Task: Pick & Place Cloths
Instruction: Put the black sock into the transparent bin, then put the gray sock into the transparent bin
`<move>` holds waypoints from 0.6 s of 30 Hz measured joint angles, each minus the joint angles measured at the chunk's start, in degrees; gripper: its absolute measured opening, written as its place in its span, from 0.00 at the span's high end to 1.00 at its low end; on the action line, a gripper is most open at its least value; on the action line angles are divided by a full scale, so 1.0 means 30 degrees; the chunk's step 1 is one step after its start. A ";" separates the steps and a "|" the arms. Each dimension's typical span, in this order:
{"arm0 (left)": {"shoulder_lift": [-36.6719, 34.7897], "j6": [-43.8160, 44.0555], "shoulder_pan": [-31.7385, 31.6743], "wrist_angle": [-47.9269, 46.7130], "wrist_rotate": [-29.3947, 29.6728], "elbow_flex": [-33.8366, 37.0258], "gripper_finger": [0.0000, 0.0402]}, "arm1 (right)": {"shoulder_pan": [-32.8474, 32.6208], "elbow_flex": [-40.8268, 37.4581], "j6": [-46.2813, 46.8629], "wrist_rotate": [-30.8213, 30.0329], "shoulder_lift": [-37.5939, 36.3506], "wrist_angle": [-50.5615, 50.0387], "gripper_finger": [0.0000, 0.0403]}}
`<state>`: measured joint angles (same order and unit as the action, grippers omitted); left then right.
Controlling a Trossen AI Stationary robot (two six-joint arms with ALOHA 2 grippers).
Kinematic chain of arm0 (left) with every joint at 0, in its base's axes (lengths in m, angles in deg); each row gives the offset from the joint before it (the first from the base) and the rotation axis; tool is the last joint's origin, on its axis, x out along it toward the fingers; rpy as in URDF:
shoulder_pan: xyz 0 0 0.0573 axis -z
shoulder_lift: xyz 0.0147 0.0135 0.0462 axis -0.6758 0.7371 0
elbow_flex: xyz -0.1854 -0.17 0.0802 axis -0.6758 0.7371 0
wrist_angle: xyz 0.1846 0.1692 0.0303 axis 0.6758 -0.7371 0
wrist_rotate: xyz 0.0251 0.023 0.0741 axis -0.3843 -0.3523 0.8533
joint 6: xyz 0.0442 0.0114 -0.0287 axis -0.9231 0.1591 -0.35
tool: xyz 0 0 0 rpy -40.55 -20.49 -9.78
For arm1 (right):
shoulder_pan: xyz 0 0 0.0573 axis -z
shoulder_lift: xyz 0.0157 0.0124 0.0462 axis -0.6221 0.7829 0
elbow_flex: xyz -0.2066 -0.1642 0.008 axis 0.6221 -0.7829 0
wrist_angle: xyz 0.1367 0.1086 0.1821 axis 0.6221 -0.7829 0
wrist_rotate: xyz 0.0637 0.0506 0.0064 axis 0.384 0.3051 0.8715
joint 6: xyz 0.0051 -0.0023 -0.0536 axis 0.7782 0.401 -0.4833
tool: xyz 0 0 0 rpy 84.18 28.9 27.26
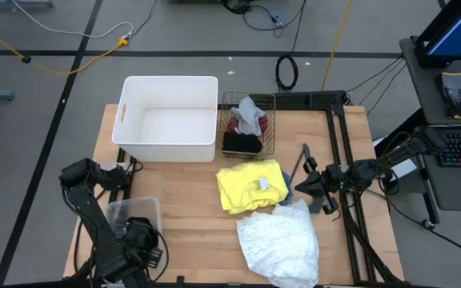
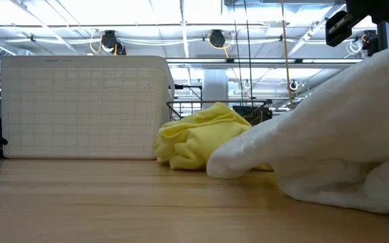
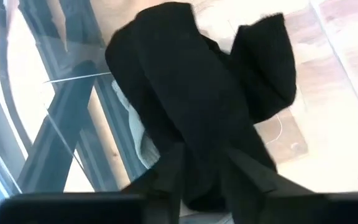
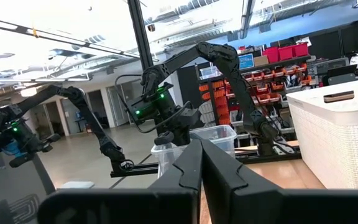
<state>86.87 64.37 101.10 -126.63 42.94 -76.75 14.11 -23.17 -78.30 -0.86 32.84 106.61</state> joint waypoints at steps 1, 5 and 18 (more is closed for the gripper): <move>-0.0040 -0.0170 0.0000 0.0020 -0.0003 0.0000 0.70 | 0.0000 0.0000 0.0000 0.0000 0.0007 0.0000 1.00; -0.0813 -0.0264 -0.0109 0.0022 -0.0021 0.0000 0.52 | 0.0000 0.0000 -0.0007 -0.0007 0.0005 -0.0007 1.00; -0.7340 -0.1143 -0.1053 0.2824 0.7518 -0.0007 0.26 | 0.0000 0.0000 -0.0010 -0.0007 0.0005 -0.0007 1.00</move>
<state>64.84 60.94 97.95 -118.16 65.50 -76.77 14.11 -23.17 -78.33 -0.88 32.85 106.59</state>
